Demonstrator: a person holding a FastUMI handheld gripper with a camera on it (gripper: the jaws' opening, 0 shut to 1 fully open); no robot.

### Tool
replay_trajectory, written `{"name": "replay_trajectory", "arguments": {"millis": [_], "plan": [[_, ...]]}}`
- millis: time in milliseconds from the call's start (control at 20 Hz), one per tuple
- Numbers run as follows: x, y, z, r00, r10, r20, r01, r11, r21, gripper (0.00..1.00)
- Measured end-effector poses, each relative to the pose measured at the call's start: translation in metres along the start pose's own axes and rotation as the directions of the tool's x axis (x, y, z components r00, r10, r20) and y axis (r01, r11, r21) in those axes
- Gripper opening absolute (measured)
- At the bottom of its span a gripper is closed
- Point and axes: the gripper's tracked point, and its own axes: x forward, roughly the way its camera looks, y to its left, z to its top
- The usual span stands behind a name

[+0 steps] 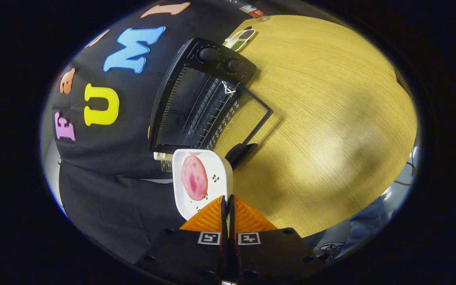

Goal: Open the toaster oven, put the food inside, and close the toaster oven door.

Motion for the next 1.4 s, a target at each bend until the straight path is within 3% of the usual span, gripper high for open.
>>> {"name": "replay_trajectory", "arguments": {"millis": [450,900,1400], "plan": [[0.039,0.027,0.03,0.992,-0.009,0.127,-0.011,0.987,0.162,0.02],[0.088,0.052,0.059,0.97,0.016,0.241,-0.08,0.962,0.262,0.02],[0.134,0.059,0.098,0.938,-0.055,0.343,-0.083,0.924,0.374,0.02]]}}
